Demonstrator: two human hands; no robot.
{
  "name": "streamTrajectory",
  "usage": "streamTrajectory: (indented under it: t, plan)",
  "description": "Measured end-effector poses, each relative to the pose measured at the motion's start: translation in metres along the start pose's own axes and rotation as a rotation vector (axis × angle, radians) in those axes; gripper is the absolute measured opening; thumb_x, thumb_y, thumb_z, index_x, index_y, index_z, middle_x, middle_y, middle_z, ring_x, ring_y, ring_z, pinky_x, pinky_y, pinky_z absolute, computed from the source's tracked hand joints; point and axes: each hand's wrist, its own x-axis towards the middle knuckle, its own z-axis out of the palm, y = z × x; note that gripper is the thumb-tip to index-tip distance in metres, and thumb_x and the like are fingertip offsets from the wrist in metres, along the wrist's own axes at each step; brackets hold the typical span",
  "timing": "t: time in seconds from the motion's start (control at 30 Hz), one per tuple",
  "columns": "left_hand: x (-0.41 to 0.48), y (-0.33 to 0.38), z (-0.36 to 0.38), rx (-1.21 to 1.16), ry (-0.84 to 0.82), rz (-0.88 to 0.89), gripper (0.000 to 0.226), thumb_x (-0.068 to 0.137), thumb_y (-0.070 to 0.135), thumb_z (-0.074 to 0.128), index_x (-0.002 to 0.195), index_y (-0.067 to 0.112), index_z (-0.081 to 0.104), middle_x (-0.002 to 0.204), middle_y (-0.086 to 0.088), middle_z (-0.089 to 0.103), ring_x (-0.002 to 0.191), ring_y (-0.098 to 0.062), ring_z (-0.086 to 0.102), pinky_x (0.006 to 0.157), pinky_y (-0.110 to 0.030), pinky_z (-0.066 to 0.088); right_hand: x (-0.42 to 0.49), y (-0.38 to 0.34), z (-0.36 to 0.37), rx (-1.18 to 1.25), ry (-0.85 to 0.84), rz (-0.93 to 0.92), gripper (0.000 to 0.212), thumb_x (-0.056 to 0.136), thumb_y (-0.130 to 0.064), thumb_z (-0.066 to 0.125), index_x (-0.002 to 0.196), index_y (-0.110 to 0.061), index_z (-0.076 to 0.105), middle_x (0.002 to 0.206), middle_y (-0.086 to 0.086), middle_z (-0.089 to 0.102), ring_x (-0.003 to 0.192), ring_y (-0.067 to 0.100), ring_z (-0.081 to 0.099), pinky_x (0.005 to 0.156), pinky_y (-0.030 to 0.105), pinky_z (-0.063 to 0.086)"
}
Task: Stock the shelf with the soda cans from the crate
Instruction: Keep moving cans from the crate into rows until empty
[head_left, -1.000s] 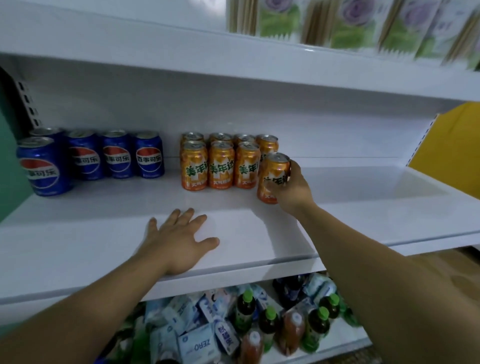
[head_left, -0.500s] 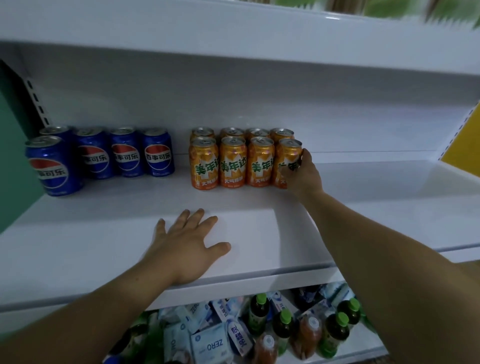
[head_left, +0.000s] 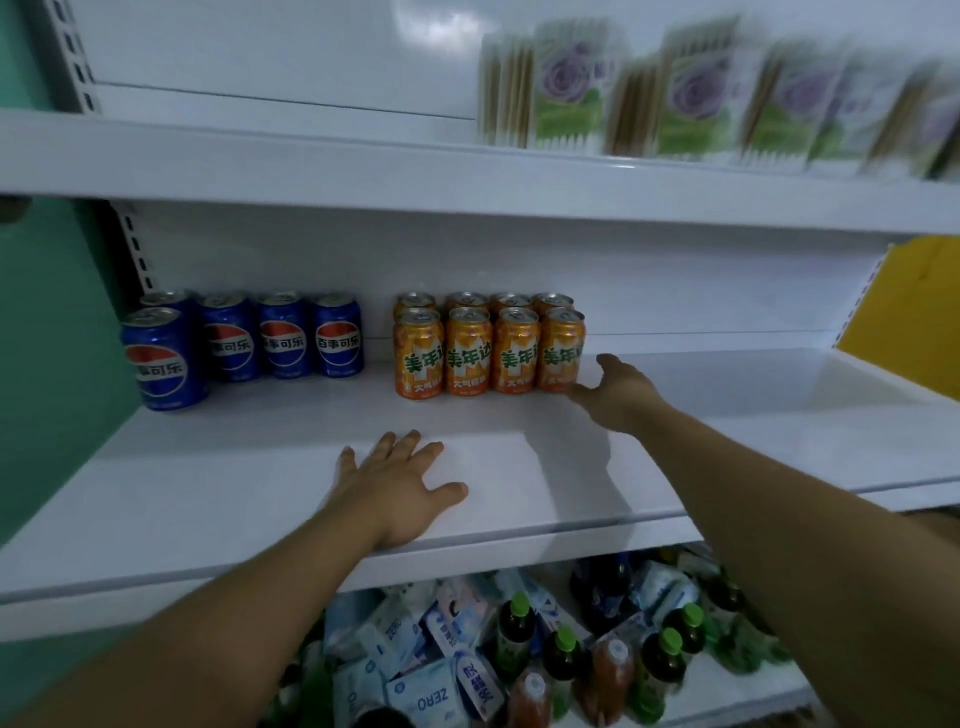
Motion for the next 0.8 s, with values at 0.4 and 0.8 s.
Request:
streamTrajectory:
  t: [0.4,0.8]
  plan:
    - [-0.033,0.158,-0.009,0.056,-0.049,0.473,0.074,0.086,0.063,0.051,0.148,0.025,0.032,0.158,0.0,0.024,0.142,-0.022,0.026,0.115,-0.044,0.026,-0.17,0.125,-0.097,-0.249,0.007,0.27,0.073,0.095,-0.052,0.051,0.152,-0.012,0.027,0.15,0.011,0.04,0.131,0.031,0.044,0.096,0.037,0.041]
    - [-0.098,0.359,0.105,0.223,-0.307,1.014,0.07,0.092,0.052,0.051,0.15,0.019,0.029,0.157,-0.004,0.024,0.142,-0.024,0.028,0.113,-0.039,0.031,-0.328,0.282,-0.126,-0.197,0.077,0.805,0.073,0.09,-0.053,0.058,0.149,-0.019,0.033,0.15,0.006,0.042,0.132,0.027,0.044,0.103,0.038,0.039]
